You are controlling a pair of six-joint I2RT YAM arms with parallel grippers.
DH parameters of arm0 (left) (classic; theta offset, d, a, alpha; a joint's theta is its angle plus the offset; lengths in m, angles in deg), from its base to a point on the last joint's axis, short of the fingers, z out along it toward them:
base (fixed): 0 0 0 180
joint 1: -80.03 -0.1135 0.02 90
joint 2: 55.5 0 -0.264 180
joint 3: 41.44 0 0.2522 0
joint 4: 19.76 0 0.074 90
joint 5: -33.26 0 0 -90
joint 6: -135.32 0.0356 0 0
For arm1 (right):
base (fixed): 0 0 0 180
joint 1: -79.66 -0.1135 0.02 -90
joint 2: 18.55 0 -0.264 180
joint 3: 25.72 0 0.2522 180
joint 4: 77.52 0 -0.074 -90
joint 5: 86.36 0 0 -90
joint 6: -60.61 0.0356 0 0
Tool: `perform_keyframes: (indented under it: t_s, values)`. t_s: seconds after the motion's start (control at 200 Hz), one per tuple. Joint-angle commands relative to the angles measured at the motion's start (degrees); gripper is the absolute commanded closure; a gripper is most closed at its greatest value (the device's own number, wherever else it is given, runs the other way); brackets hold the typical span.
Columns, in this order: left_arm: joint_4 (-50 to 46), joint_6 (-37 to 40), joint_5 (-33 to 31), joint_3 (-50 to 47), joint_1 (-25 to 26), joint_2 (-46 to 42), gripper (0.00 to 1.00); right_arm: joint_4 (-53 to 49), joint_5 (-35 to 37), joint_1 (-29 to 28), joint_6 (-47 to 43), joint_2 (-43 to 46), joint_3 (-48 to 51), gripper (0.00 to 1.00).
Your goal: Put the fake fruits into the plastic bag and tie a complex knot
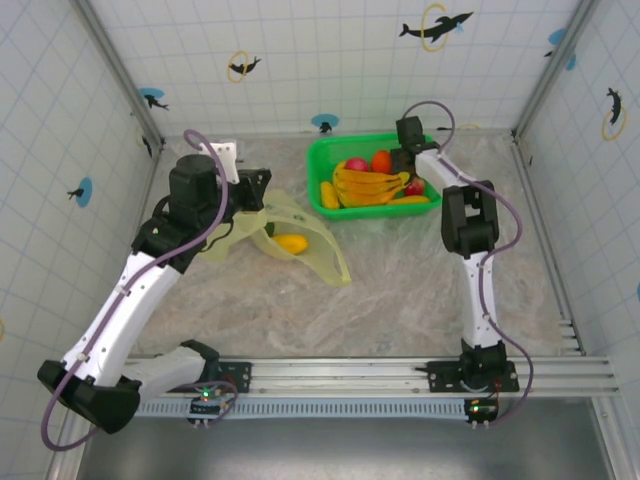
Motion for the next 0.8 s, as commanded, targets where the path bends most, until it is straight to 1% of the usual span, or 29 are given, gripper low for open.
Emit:
perform_keyframes:
  t_s: [0.0, 0.095, 0.18, 0.21, 0.225, 0.26, 0.435, 0.641, 0.736, 0.796]
  values:
    - [0.13, 1.29, -0.55, 1.07, 0.47, 0.15, 0.92, -4.17, -1.4, -0.04, 0.89, -2.4, -1.62, 0.29]
    - [0.18, 1.34, -0.5, 1.15, 0.47, 0.21, 0.92, -4.17, -1.85, 0.04, 1.15, -2.16, -1.16, 0.29]
    - [0.16, 1.31, -0.45, 1.22, 0.42, 0.07, 0.92, -4.41, -1.4, 0.04, 1.25, -0.93, -1.04, 0.4]
    - [0.08, 1.29, -0.63, 1.31, 0.48, -0.04, 0.92, -4.2, -1.33, 0.05, 1.33, 0.04, -0.76, 0.42]
    - [0.08, 1.29, -0.66, 1.33, 0.48, -0.09, 0.92, -4.02, -1.27, 0.05, 1.33, 0.68, -0.47, 0.46]
    - [0.09, 1.36, -0.79, 1.33, 0.44, -0.28, 0.92, -3.1, -0.88, -0.03, 1.33, 2.28, 0.33, 0.49]
    - [0.2, 1.21, -1.37, 0.85, 0.41, -1.37, 0.92, 3.54, -0.62, -0.38, 0.41, 13.16, 7.45, 0.49]
    - [0.58, 0.63, -0.82, 0.37, 0.48, -2.36, 0.91, 4.61, 0.83, -2.08, -1.82, 21.98, 10.88, 0.49]
    - [0.58, 0.41, -0.22, 0.6, 0.47, -2.58, 0.91, 5.5, -0.03, -3.21, -1.99, 26.62, 13.95, 0.49]
    - [0.5, 0.12, 0.13, 0.92, 0.48, -2.73, 0.91, 6.41, -2.14, -4.18, -1.86, 30.33, 16.64, 0.49]
